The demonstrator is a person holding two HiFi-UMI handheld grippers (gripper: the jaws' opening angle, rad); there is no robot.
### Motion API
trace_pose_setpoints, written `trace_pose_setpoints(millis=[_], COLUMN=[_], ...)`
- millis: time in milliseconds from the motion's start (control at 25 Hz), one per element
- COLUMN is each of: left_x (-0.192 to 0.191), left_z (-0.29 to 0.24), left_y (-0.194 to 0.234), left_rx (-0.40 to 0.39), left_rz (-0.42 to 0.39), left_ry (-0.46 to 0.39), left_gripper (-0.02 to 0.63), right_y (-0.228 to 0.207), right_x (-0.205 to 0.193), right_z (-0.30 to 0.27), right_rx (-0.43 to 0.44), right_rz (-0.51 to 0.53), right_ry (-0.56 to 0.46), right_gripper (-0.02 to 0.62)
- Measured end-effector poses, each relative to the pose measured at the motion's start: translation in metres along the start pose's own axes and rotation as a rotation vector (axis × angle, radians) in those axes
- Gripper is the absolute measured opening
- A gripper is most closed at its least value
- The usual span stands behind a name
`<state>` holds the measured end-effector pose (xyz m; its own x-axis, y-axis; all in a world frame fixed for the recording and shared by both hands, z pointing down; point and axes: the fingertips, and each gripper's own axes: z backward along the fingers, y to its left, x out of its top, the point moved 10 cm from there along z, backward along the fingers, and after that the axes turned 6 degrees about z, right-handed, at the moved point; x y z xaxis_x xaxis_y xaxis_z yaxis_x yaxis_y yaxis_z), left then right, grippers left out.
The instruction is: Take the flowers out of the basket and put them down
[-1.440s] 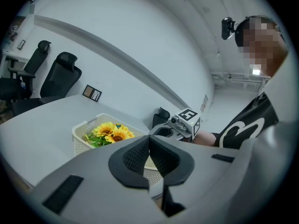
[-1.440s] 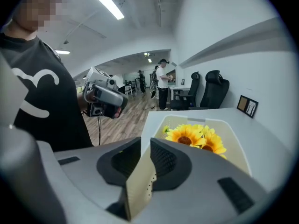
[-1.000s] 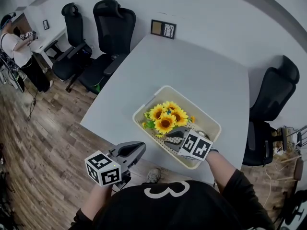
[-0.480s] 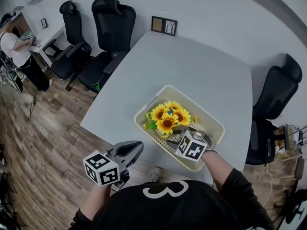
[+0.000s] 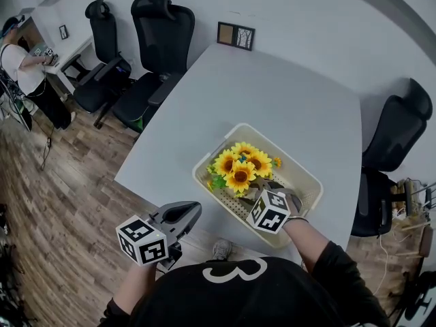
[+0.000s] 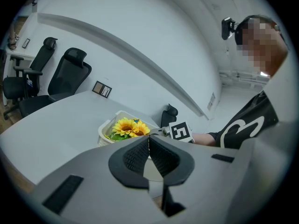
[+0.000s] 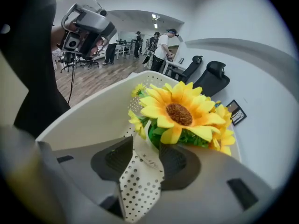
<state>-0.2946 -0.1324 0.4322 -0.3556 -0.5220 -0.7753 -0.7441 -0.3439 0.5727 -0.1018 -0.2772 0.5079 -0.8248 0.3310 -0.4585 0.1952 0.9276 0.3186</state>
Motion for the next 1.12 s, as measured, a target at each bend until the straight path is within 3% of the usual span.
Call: trace_pose_setpoints(millis=[360, 680, 840, 1120], left_x=[-0.002, -0.003, -0.004, -0.004], left_z=[0.002, 0.004, 0.004, 0.003], left_y=[0.007, 0.013, 0.014, 0.018], left_rx=[0.018, 0.035, 0.026, 0.022], left_rz=[0.019, 0.033, 0.06, 0.089], left_ry=[0.004, -0.004, -0.012, -0.025], left_gripper=[0.012, 0.012, 0.012, 0.012], right_y=[0.001, -0.002, -0.006, -0.008], right_x=[0.008, 0.009, 0.012, 0.014], right_z=[-0.01, -0.026, -0.027, -0.028], right_rx=[-0.002, 0.055, 0.078, 0.107], right_rz=[0.116, 0.188, 0.215, 0.231], right_ry=[0.012, 0.07, 0.105, 0.116], right_gripper=[0.166, 0.164, 0.112, 0.094])
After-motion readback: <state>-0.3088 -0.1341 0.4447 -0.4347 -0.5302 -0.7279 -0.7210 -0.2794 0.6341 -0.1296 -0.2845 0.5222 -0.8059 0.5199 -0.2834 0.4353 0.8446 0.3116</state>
